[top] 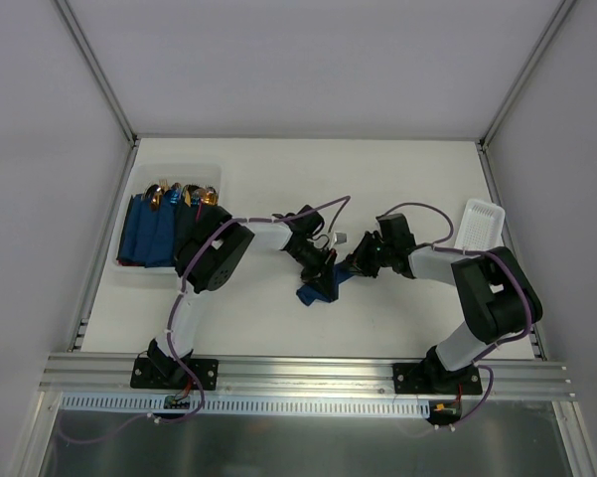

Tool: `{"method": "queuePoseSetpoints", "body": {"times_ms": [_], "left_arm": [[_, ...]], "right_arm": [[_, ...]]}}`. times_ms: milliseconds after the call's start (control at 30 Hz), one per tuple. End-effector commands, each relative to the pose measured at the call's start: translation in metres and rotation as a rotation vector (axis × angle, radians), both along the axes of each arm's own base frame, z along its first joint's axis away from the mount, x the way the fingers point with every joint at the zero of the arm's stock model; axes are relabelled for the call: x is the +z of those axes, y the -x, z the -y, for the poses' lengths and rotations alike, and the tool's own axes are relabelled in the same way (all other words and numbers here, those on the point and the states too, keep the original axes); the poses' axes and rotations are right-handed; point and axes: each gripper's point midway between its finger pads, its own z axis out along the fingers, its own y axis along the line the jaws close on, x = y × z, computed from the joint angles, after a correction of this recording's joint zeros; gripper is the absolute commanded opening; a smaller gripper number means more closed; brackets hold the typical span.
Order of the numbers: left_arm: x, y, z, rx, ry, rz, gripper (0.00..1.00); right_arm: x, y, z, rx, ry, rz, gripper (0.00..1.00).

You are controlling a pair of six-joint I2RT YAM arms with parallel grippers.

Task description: Place the utensils on the paper napkin and roll it up

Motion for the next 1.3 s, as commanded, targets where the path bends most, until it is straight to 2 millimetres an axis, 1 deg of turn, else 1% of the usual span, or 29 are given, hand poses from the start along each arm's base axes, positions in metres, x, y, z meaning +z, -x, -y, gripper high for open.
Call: {"method": "queuePoseSetpoints", "body": {"times_ms": [0,67,133,167,200,267,300,367,400,500,600,767,833,967,1167,1233,1267], "left_arm": [[-0.039,0.011,-0.025,0.022,-0.123,-0.060,0.00],[-0.043,0.009,-0.027,0.038,-0.133,-0.083,0.00],[-0.048,0.009,-0.028,0.046,-0.142,-0.103,0.00],[-0.049,0.009,-0.028,0.046,-0.143,-0.107,0.00],[-0.051,0.009,-0.029,0.049,-0.147,-0.111,0.00],[-0.051,0.008,-0.028,0.051,-0.149,-0.114,0.00],[-0.054,0.009,-0.029,0.051,-0.153,-0.119,0.00],[-0.054,0.008,-0.029,0.056,-0.158,-0.121,0.00],[-0.055,0.008,-0.029,0.057,-0.158,-0.119,0.00],[-0.056,0.008,-0.029,0.059,-0.163,-0.122,0.00],[-0.055,0.008,-0.029,0.060,-0.165,-0.117,0.00],[-0.056,0.008,-0.029,0.062,-0.171,-0.113,0.00],[-0.056,0.008,-0.029,0.060,-0.171,-0.113,0.00],[-0.055,0.008,-0.028,0.059,-0.172,-0.103,0.00],[-0.054,0.007,-0.028,0.058,-0.171,-0.098,0.00],[-0.055,0.008,-0.029,0.058,-0.172,-0.099,0.00],[-0.055,0.008,-0.029,0.058,-0.172,-0.099,0.00]], "right_arm": [[-0.026,0.014,0.024,-0.017,0.134,-0.071,0.04],[-0.017,0.010,0.027,-0.021,0.121,-0.048,0.06],[-0.008,0.008,0.025,-0.003,0.100,-0.024,0.13],[0.004,0.003,0.026,-0.004,0.084,0.002,0.16],[0.011,0.001,0.026,0.003,0.082,0.017,0.17],[0.023,0.002,0.030,0.022,0.096,0.031,0.18],[0.033,-0.003,0.028,0.029,0.091,0.056,0.18],[0.044,-0.004,0.029,0.038,0.095,0.079,0.18],[0.055,-0.008,0.029,0.036,0.088,0.105,0.18],[0.067,-0.010,0.023,0.035,0.056,0.123,0.17],[0.070,-0.011,0.015,0.028,0.020,0.120,0.15],[0.046,-0.002,0.008,0.047,0.036,0.048,0.11],[0.043,-0.001,0.005,0.048,0.032,0.044,0.10],[0.040,0.000,-0.003,0.059,0.028,0.054,0.10],[0.039,0.000,-0.009,0.062,0.013,0.045,0.10],[0.039,-0.001,-0.016,0.073,0.003,0.058,0.11],[0.038,0.001,-0.020,0.086,0.004,0.055,0.11]]}}
